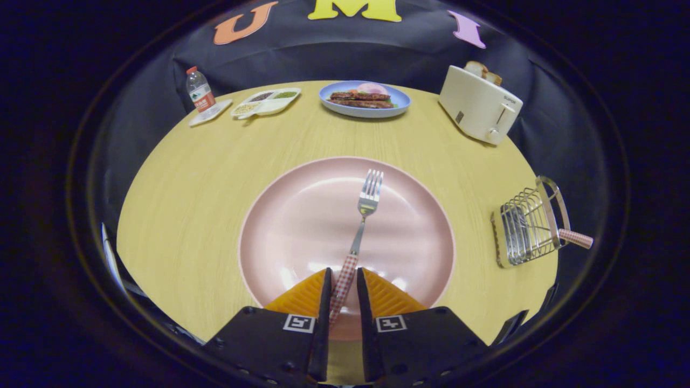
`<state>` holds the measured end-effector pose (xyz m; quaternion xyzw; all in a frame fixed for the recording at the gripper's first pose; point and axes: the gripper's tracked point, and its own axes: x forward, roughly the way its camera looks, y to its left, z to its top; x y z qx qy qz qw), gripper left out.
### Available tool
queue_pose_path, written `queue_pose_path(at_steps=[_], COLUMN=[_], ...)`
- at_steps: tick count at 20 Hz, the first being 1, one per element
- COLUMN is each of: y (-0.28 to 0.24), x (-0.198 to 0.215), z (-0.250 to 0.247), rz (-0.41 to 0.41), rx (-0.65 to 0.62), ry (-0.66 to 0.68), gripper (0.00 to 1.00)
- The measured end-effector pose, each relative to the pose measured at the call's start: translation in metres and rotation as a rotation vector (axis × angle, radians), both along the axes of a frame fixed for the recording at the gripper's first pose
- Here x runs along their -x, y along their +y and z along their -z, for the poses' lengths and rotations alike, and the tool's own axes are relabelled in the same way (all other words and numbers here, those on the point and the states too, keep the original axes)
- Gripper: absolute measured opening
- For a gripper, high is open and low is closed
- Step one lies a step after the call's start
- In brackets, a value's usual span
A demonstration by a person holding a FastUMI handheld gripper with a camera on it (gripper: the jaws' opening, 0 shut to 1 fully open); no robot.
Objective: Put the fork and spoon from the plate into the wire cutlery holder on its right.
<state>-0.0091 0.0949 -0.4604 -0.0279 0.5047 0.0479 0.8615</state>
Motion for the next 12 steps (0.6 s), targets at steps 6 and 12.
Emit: queue_pose_path(at_steps=[6,12], y=[0.005,-0.019], x=[0.0,-0.004], z=[0.0,-0.023], rz=[-0.024,-0.031], rx=[-0.004,-0.012], ry=[0.047,0.049], gripper=[0.07,0.01])
